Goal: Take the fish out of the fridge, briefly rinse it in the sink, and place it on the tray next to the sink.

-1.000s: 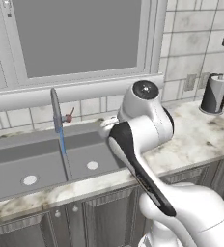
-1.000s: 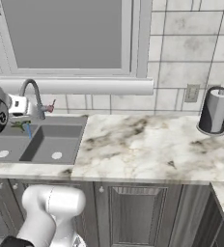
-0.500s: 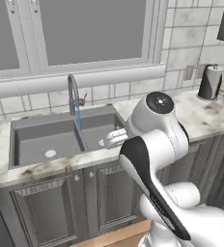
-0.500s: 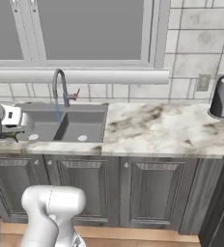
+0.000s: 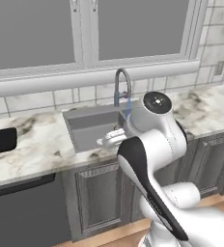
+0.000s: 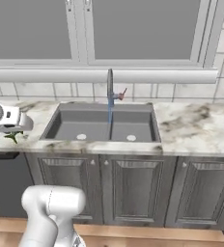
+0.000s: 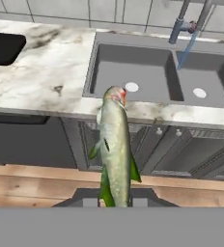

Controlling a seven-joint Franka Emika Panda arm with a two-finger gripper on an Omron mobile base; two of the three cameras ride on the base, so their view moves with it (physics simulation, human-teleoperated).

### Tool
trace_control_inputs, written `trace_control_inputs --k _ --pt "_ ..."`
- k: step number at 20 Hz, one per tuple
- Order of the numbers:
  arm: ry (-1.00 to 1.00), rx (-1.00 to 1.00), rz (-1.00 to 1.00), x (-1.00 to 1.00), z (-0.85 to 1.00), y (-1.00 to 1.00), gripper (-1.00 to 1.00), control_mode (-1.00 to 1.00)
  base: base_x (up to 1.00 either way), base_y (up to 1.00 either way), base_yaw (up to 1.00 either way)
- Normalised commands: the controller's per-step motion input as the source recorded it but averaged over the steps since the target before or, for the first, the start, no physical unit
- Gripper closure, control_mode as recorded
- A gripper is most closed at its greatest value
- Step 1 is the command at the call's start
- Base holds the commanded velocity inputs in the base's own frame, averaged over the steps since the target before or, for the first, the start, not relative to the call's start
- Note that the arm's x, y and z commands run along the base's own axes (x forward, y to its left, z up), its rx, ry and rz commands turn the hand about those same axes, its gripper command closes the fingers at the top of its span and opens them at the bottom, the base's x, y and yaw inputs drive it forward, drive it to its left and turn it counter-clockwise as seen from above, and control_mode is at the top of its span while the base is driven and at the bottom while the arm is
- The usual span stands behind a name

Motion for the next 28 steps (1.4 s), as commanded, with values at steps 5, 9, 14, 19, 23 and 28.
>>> trace_control_inputs --k 5,9,14,19,23,28 --pt "0.0 0.0 0.0 0.0 0.0 0.0 1.0 1.0 0.0 1.0 0.0" --pt "0.0 0.0 0.0 0.0 0.0 0.0 1.0 1.0 0.22 1.0 0.0" --pt "0.0 0.0 0.0 0.0 0.0 0.0 1.0 1.0 0.79 0.8 0.0" --pt "0.0 0.0 0.0 0.0 0.0 0.0 1.0 1.0 0.49 0.17 0.0" --pt "0.2 0.0 0.16 0.55 -0.03 -0.06 1.0 -1.0 0.0 0.0 0.0" --pt "0.32 -0.05 0.44 0.48 -0.24 -0.01 1.0 -1.0 0.0 0.0 0.0"
